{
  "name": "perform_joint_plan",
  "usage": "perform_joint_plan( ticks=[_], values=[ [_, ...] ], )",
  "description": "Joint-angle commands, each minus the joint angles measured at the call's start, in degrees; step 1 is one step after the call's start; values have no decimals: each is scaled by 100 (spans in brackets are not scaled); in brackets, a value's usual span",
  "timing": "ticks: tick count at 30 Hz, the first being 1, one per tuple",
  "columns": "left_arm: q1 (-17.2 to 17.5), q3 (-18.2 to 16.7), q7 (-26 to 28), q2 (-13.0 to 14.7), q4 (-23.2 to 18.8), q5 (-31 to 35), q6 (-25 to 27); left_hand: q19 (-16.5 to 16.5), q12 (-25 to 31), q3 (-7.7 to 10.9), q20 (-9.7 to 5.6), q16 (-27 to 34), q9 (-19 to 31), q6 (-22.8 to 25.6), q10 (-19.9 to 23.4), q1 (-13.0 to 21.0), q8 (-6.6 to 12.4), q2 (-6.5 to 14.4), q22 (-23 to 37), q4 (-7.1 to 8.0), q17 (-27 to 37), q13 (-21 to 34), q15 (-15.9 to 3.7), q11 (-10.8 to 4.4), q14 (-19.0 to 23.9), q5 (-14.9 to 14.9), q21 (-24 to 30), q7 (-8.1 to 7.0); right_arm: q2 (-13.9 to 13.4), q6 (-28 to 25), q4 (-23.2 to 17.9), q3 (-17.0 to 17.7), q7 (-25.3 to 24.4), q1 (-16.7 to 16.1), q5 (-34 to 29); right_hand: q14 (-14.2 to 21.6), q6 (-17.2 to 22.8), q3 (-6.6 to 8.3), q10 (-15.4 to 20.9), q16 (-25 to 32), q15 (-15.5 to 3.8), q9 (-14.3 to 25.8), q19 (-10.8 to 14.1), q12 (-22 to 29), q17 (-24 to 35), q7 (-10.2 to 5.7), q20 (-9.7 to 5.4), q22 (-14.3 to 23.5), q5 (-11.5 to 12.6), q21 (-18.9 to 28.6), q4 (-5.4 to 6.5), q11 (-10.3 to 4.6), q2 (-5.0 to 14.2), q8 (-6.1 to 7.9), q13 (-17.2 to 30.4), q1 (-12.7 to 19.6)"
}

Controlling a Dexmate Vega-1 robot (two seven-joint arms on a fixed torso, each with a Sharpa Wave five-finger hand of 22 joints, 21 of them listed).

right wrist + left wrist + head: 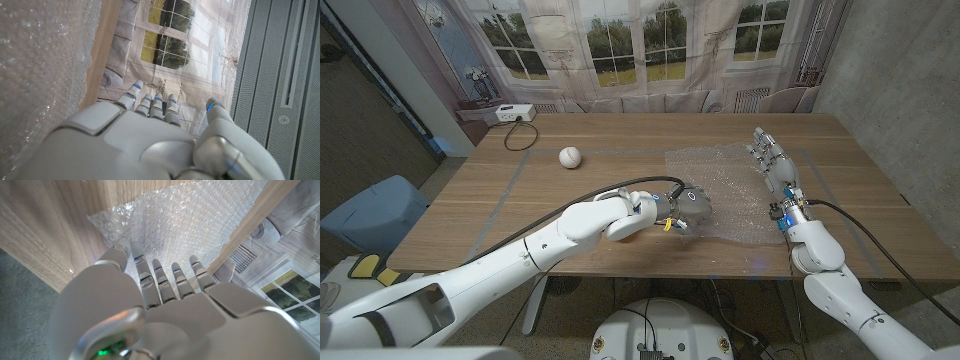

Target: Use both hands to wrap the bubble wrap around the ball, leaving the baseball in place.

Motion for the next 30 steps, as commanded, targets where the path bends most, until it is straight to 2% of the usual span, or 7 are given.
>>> perform_joint_plan(
  ticks=[1, 18, 19, 20, 21, 24, 30],
  values=[
    [230, -70, 618, 107, -56, 305, 136, 125, 30, 42, -37, 22, 93, 241, 179, 212, 149, 147, 19, 3, 9, 25, -328, 3, 154, 34, 47, 51, -5, -5, -105, 11, -52, -49, -50, 34, 61, -19, 60, 29, -31, 23, 9, 0, 13, 8, 23, 33, 44, 10, -1, 18, -7, 24, 23, 9],
    [567, -772, 439, 275, -874, 174, 664, 211, 8, -36, -183, 17, 245, 144, 284, 273, 235, 249, 28, 52, 17, 45, -402, -70, 248, 24, 76, 4, 9, -138, -72, -100, 47, 216, -63, 30, 66, -14, 59, 22, -29, 24, 8, -5, 12, 19, 19, 33, 48, 8, -9, 19, 1, 19, 23, 9],
    [553, -802, 348, 262, -863, 26, 639, 217, 7, -53, -202, 18, 259, 166, 298, 267, 257, 241, 29, 55, 16, 46, -418, -82, 260, 22, 78, -11, 6, -128, -71, -101, 53, 225, -73, 32, 66, -14, 58, 22, -26, 24, 8, -5, 12, 19, 19, 33, 48, 8, -10, 19, 2, 18, 23, 10],
    [509, -816, 145, 229, -842, -159, 610, 215, -44, -265, -223, -10, 311, 110, 278, -12, 291, 131, 33, 203, 31, 52, -426, -87, 244, -34, 73, -14, 4, -135, -83, -98, 38, 227, -83, 31, 64, -14, 62, 21, -25, 24, 8, -4, 11, 19, 19, 33, 49, 8, -11, 17, 2, 17, 23, 10],
    [453, -827, -65, 186, -797, -397, 571, 85, -186, -624, -180, -90, 254, -392, 113, -541, 84, -99, 31, 393, 48, 50, -347, -90, 102, -106, 1, 24, -4, -139, -88, -95, 33, 232, -95, 31, 64, -14, 62, 21, -30, 24, 9, -4, 11, 22, 19, 33, 49, 8, -11, 13, 2, 16, 23, 10],
    [280, -848, -621, 58, -625, -1124, 507, -90, -297, -1076, -79, -131, 82, -826, -15, -1371, -238, -401, 36, 689, 64, 59, -240, 81, -34, -55, -97, 234, -14, -196, -138, -75, -43, 221, -117, 34, 62, -13, 56, 21, -32, 24, 9, -7, 11, 18, 20, 33, 49, 7, -13, 10, 2, 14, 23, 10],
    [-182, -633, -1515, -113, -321, -1793, 444, -530, -516, -1615, 206, -231, -94, -2204, -856, -2228, -1184, -848, 44, 913, 60, 69, 242, 441, -746, 125, -282, 233, -29, -220, -123, -58, -75, 214, -126, 37, 58, -14, 62, 21, -32, 24, 11, -6, 10, 9, 21, 33, 50, 8, -16, 12, 0, 11, 23, 8]
  ],
)
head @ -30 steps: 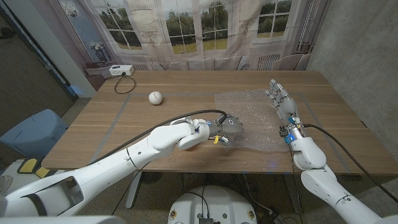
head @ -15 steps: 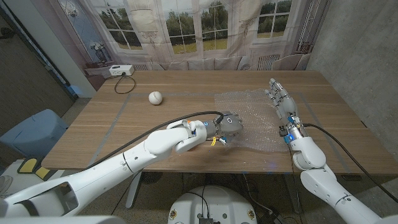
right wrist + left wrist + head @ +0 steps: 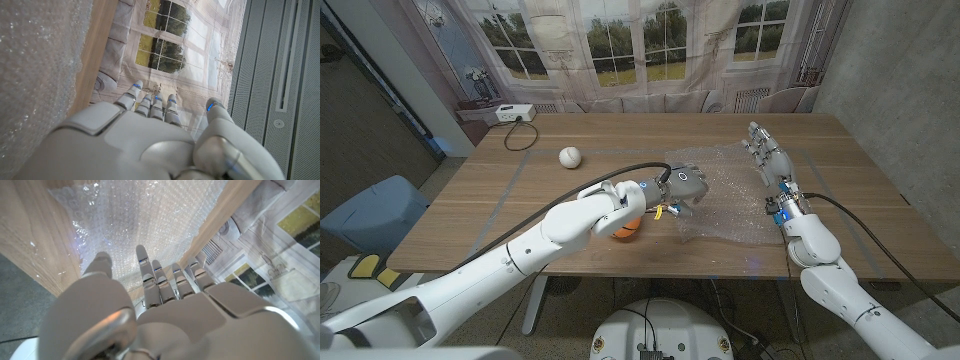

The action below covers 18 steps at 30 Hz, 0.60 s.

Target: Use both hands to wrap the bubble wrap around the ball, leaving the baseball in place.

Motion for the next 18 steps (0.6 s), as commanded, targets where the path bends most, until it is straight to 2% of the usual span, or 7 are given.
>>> perform_joint_plan(
  ticks=[1, 4, 7, 9, 13, 18],
  values=[
    [-615, 88, -1453, -278, 365, -1398, -77, -257, -85, -315, 158, -45, -40, -821, -511, -427, -538, -328, 32, 87, 18, 37, 229, 203, -463, 139, -83, -3, -17, -81, -8, 16, -83, 33, -24, 24, 38, -15, 65, 20, -22, 24, 15, -5, 9, -11, 20, 33, 50, 9, -17, 13, -1, 11, 23, 9],
    [-751, 230, -1590, -311, 449, -1373, -87, -321, -98, -415, 174, -41, -35, -1021, -678, -497, -668, -445, 32, 88, 20, 42, 294, 285, -584, 189, -99, 27, -1, -73, 43, 17, -74, 34, 10, 25, 36, -14, 67, 19, -20, 24, 12, -5, 9, -12, 23, 33, 50, 8, -19, 16, -1, 10, 23, 9],
    [-872, 402, -1699, -345, 532, -1253, -117, -341, -108, -460, 182, -38, -27, -1210, -817, -480, -771, -507, 30, 59, 18, 48, 358, 296, -664, 237, -98, 40, 9, -40, 75, 24, -54, 14, 52, 27, 36, -14, 71, 19, -13, 24, 14, -4, 9, -15, 24, 33, 51, 8, -20, 17, 0, 9, 23, 9],
    [-925, 509, -1693, -353, 568, -1105, -157, -350, -115, -472, 189, -32, -22, -1314, -908, -437, -825, -526, 29, 29, 17, 50, 362, 300, -702, 271, -97, -15, 13, -12, 88, 33, -39, -10, 79, 26, 30, -14, 65, 18, -16, 24, 14, -7, 9, -14, 20, 33, 51, 8, -21, 16, 0, 6, 23, 8],
    [-974, 637, -1539, -345, 614, -875, -267, -339, -103, -457, 180, -22, -18, -1326, -928, -368, -835, -513, 28, -7, 15, 50, 358, 278, -713, 299, -90, -32, 18, 45, 121, 54, -15, -53, 122, 29, 29, -14, 63, 19, -16, 24, 14, -8, 9, -15, 21, 33, 52, 7, -22, 12, 1, 5, 23, 6],
    [-977, 778, -1197, -323, 640, -404, -434, -257, -26, -329, 135, 31, -2, -1170, -847, -10, -777, -383, 21, -183, 8, 48, 296, 177, -635, 389, -54, -81, 38, 139, 180, 86, 30, -111, 198, 38, 29, -14, 73, 21, -10, 25, 14, -5, 10, -13, 21, 33, 52, 7, -22, 15, 1, 5, 23, 2]
  ],
)
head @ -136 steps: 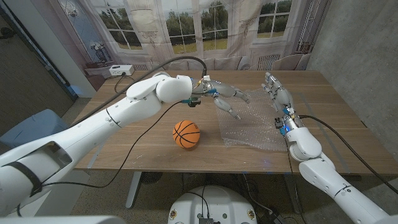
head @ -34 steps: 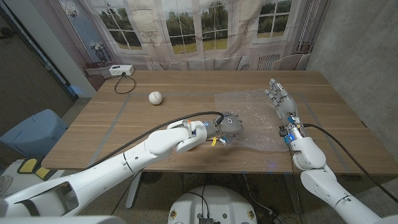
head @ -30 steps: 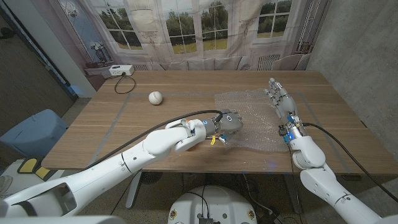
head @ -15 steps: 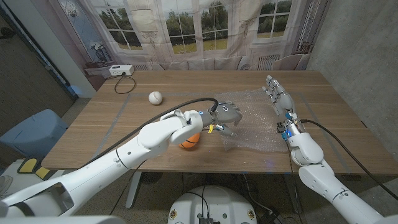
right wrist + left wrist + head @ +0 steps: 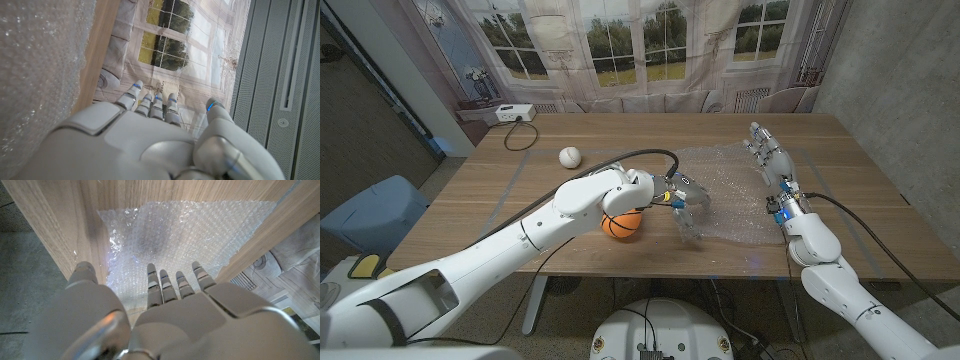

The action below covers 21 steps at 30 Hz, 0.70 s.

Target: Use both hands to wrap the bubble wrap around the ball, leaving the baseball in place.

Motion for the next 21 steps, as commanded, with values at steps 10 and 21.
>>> perform_joint_plan(
  ticks=[10, 21],
  values=[
    [-159, 485, 546, -137, 341, 923, -381, 136, 122, 176, -36, 86, 42, 247, 184, 557, 89, 136, 18, -288, -2, 20, -118, -175, 178, 112, 79, -82, 78, 344, 301, 87, 237, -136, 295, 44, 32, -16, 53, 22, -13, 25, 15, -6, 11, -14, 23, 33, 52, 6, -22, -2, 2, 5, 23, -6],
    [-46, 639, 829, -157, 389, 1431, -357, 268, 189, 427, -81, 110, 57, 448, 387, 1081, 166, 435, 17, -525, -13, 18, -222, -274, 345, 84, 122, -148, 159, 513, 586, 74, 484, -70, 480, 56, 34, -17, 62, 23, -14, 25, 16, -5, 10, -21, 27, 33, 53, 6, -27, -17, -1, 4, 23, -9]
  ],
)
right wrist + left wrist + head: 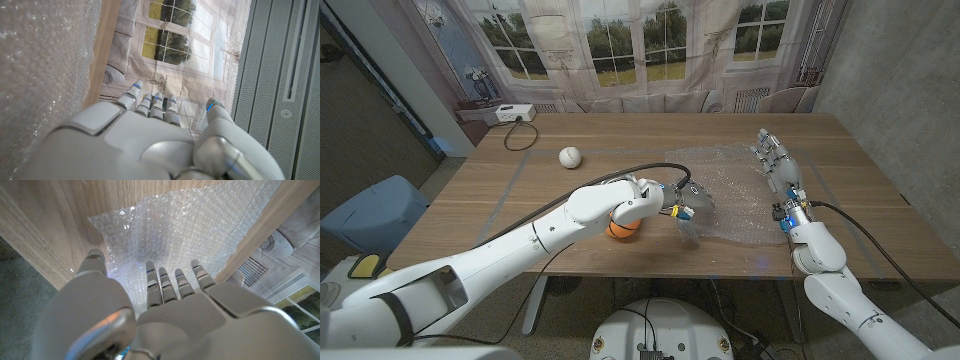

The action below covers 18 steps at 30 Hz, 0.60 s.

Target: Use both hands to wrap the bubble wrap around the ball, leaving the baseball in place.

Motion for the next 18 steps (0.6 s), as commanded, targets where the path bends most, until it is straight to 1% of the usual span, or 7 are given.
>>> perform_joint_plan(
  ticks=[1, 6, 8, 11, 13, 16, 18],
  values=[
    [118, 177, 387, -17, 80, 577, -17, 106, 84, 187, -22, 51, 17, 171, 172, 383, 75, 183, 17, -162, -1, 18, -73, -54, 151, -35, 48, -35, 89, 199, 296, -5, 261, 49, 203, 58, 34, -2, 60, 24, -14, 25, 17, -6, 10, -20, 27, 33, 54, 6, -13, -13, -1, 4, 23, -9],
    [209, 223, 795, 76, 88, 945, -26, 267, 156, 295, -73, 98, 28, 512, 429, 735, 216, 234, 19, -310, -11, 31, -203, -199, 433, -162, 98, -53, 132, 257, 419, -28, 360, 84, 260, 63, 34, -3, 61, 24, -11, 25, 17, -6, 9, -19, 36, 33, 54, 5, -15, -12, -3, 4, 23, -10],
    [263, 243, 1031, 123, 99, 1111, -21, 323, 194, 331, -99, 104, 35, 657, 567, 862, 279, 252, 22, -336, -14, 41, -255, -309, 529, -212, 115, -87, 153, 275, 473, -40, 403, 97, 291, 64, 34, -3, 60, 24, -10, 25, 18, -7, 9, -18, 40, 33, 54, 6, -16, -6, -3, 4, 23, -10],
    [306, 247, 1163, 145, 116, 1228, -9, 398, 227, 405, -137, 101, 48, 956, 742, 1074, 408, 332, 27, -345, -18, 63, -334, -361, 672, -321, 136, -106, 173, 299, 522, -49, 438, 107, 312, 69, 34, -4, 62, 26, -8, 25, 19, -7, 10, -21, 42, 33, 54, 6, -16, -12, -4, 4, 23, -13],
    [340, 222, 1259, 146, 146, 1204, -1, 451, 254, 472, -146, 102, 52, 1106, 860, 1209, 470, 419, 30, -354, -18, 73, -352, -390, 736, -359, 154, -73, 177, 300, 535, -50, 429, 109, 300, 71, 36, -4, 62, 26, -5, 25, 22, -7, 10, -22, 42, 33, 54, 7, -17, -14, -4, 4, 23, -13],
    [383, 208, 1509, 165, 179, 1270, 18, 585, 311, 605, -199, 124, 56, 1590, 1146, 1493, 656, 599, 39, -352, -26, 93, -467, -388, 984, -425, 202, -121, 181, 305, 548, -48, 432, 117, 302, 72, 38, -3, 65, 25, -10, 25, 24, -7, 9, -24, 47, 33, 54, 7, -17, -13, -3, 5, 23, -14],
    [420, 196, 1752, 182, 205, 1329, 46, 663, 355, 699, -222, 130, 56, 1851, 1345, 1671, 750, 743, 47, -361, -28, 104, -512, -411, 1103, -412, 235, -76, 175, 302, 551, -46, 429, 124, 290, 73, 39, -3, 67, 24, -9, 25, 24, -6, 9, -22, 45, 33, 55, 7, -18, -13, -3, 5, 23, -14]
  ],
)
